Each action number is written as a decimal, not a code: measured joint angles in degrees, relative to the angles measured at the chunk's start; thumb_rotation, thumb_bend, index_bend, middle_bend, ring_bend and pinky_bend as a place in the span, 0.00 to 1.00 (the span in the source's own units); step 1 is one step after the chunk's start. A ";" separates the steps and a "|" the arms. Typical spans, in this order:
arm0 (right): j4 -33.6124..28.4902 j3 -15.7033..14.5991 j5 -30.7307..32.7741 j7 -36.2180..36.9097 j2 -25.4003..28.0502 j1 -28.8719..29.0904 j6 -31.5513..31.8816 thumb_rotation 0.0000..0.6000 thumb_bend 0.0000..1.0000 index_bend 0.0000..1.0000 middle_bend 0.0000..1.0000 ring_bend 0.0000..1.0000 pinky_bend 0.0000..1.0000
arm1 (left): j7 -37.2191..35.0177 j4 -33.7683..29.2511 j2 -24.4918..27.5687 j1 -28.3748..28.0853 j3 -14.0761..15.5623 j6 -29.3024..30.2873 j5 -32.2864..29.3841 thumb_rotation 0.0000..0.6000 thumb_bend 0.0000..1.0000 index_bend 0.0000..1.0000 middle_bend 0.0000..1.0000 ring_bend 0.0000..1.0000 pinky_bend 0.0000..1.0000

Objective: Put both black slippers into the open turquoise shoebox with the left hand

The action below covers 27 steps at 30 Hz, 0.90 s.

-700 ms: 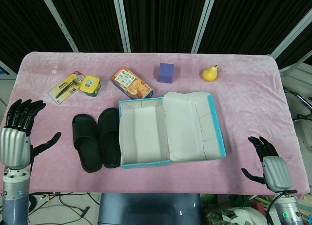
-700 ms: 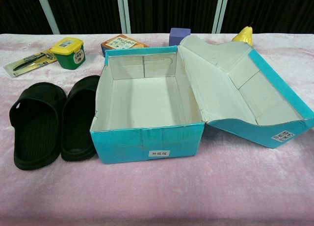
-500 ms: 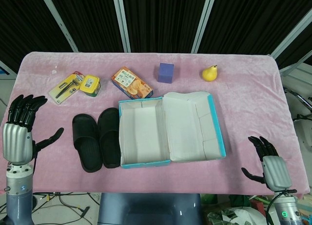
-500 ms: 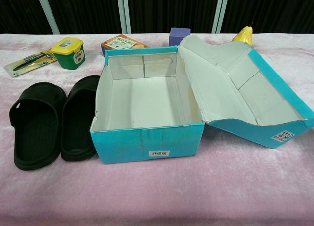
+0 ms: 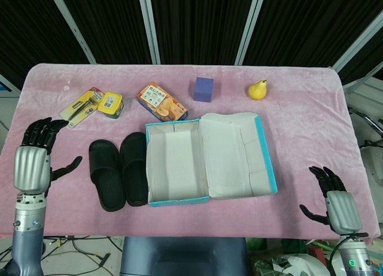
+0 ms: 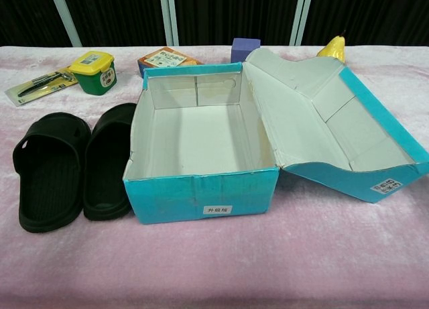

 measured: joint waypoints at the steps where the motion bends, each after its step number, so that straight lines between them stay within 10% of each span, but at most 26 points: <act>1: 0.10 -0.04 0.03 0.10 -0.01 -0.08 0.08 1.00 0.13 0.13 0.10 0.00 0.10 | 1.31 -0.12 0.26 -0.52 -0.05 -2.14 -2.26 1.00 0.00 0.21 0.25 0.17 0.23; 13: 0.81 0.01 0.93 0.93 0.24 -0.53 0.43 1.00 0.13 0.13 0.10 0.00 0.10 | 16.98 -0.45 0.51 -9.51 -0.57 -21.08 -30.62 1.00 0.00 0.13 0.25 0.18 0.22; 27: 1.69 0.06 1.95 1.83 0.04 -0.56 -0.21 1.00 0.13 0.13 0.10 0.00 0.10 | 29.24 6.05 -5.09 -21.66 -0.25 -27.27 -54.69 1.00 0.00 0.12 0.27 0.23 0.23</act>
